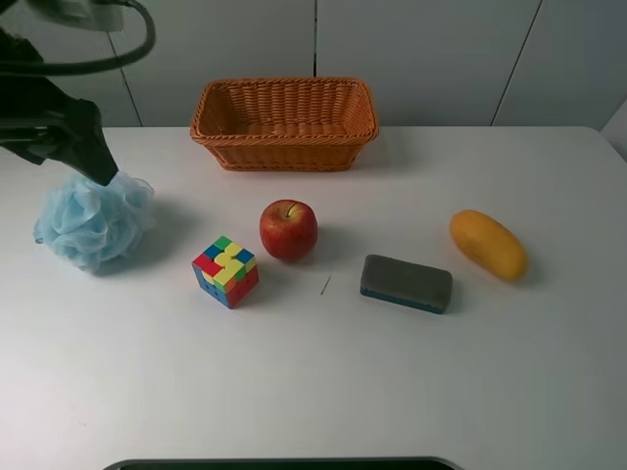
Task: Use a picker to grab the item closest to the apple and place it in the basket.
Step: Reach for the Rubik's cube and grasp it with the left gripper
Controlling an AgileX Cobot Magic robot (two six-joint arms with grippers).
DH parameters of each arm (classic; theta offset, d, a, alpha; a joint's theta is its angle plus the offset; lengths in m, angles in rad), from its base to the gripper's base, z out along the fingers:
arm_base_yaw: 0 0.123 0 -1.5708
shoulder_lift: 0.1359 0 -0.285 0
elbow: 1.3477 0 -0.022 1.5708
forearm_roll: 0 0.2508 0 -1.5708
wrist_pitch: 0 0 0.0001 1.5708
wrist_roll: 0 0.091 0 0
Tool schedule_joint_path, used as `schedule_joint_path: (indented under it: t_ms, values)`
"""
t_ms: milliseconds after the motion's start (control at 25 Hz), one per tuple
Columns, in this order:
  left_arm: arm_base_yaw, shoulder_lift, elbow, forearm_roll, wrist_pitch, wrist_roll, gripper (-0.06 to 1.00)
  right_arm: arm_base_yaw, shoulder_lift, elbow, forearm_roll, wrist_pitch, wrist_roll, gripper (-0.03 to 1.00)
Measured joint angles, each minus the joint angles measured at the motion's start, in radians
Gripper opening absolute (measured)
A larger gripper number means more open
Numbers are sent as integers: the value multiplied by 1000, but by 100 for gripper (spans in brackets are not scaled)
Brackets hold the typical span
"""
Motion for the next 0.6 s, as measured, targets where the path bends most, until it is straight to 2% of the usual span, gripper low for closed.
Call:
schedule_joint_path:
  t_ms: [240, 600]
  values:
    - [-117, 181, -43, -9, -58, 0, 74, 0, 0, 0, 0, 0, 0, 70]
    - [-225, 347, -49, -1, -146, 4, 74, 0, 0, 0, 0, 0, 0, 70]
